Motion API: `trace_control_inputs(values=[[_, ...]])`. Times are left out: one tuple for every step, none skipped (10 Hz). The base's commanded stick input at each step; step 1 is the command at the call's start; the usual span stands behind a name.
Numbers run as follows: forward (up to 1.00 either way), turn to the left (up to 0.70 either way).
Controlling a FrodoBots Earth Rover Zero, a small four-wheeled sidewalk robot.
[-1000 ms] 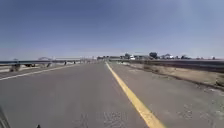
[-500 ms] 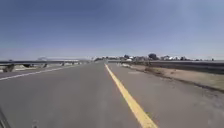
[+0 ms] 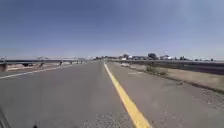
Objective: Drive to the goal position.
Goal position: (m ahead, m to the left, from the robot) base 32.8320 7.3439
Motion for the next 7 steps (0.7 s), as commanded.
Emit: trace_control_inputs(values=[[0.85, 0.00], [0.85, 0.00], [0.85, 0.00], [0.85, 0.00], [0.85, 0.00], [0.85, 0.00], [0.85, 0.00]])
